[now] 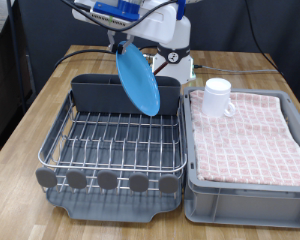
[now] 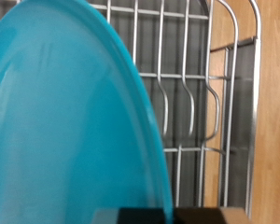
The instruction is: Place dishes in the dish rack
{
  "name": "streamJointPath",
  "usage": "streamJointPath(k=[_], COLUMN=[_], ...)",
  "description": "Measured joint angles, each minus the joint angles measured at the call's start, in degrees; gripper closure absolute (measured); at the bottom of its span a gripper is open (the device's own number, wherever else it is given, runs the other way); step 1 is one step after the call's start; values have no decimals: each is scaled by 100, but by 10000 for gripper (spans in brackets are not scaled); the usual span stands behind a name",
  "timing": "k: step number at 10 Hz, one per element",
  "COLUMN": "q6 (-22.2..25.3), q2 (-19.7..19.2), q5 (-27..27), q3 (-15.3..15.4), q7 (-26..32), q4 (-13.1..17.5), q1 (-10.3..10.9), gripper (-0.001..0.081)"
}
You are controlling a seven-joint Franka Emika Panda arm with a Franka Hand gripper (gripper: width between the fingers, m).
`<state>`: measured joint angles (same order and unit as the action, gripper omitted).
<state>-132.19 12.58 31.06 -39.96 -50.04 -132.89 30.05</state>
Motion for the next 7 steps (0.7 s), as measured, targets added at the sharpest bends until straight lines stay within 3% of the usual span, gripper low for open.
streamJointPath(k=[5,7], q6=[-294,-179], q2=[-312,-521], q5=[493,828], q3=[-173,-208], q7=[651,752], q4=[250,440], q1=[-21,-54], gripper=[786,786])
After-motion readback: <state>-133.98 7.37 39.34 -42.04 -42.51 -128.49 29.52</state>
